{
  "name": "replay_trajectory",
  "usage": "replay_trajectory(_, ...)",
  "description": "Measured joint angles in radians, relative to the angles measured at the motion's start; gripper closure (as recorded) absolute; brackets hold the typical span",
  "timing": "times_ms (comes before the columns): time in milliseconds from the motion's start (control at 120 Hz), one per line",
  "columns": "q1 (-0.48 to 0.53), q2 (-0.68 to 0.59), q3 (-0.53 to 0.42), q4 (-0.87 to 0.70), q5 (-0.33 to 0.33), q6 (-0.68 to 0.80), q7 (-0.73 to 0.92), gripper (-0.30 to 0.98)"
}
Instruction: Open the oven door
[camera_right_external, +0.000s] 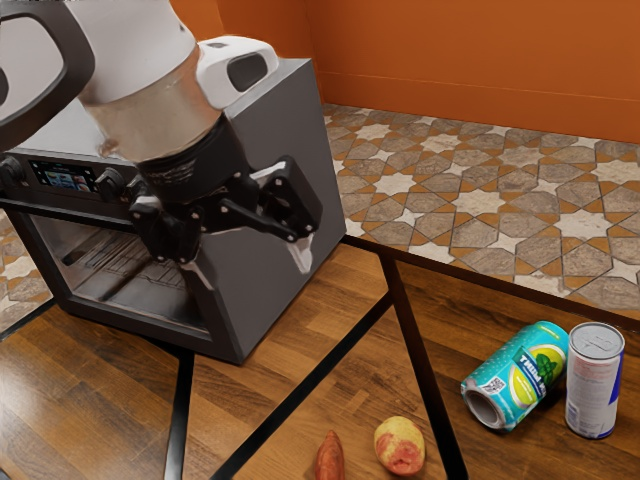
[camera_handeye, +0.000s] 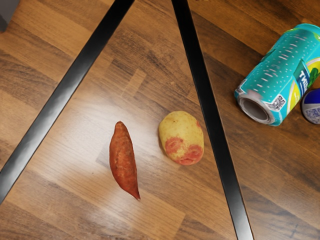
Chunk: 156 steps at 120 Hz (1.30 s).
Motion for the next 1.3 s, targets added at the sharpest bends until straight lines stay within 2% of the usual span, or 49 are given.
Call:
replay_trajectory(67, 0.010, -0.015, 0.001, -0.018, 0.000, -0.004, -0.139, 0.00)
replay_trajectory(117, 0.044, -0.083, 0.004, -0.078, 0.002, -0.006, -0.234, 0.00)
replay_trajectory(200, 0.223, -0.224, 0.013, -0.143, 0.012, -0.008, -0.375, 0.00)
replay_trajectory(275, 0.362, -0.367, 0.023, -0.215, 0.066, 0.010, -0.486, 0.00)
replay_trajectory(400, 0.473, -0.504, 0.054, -0.451, 0.113, 0.178, -0.641, 0.00)
replay_trajectory(567, 0.602, -0.401, 0.057, -0.492, 0.110, 0.393, -0.785, 0.00)
replay_trajectory(733, 0.625, -0.361, 0.046, -0.492, 0.110, 0.512, -0.870, 0.00)
replay_trajectory(900, 0.684, -0.342, 0.033, -0.492, 0.126, 0.567, -0.918, 0.00)
replay_trajectory(1300, 0.672, -0.290, -0.040, -0.495, 0.167, 0.612, -0.946, 0.00)
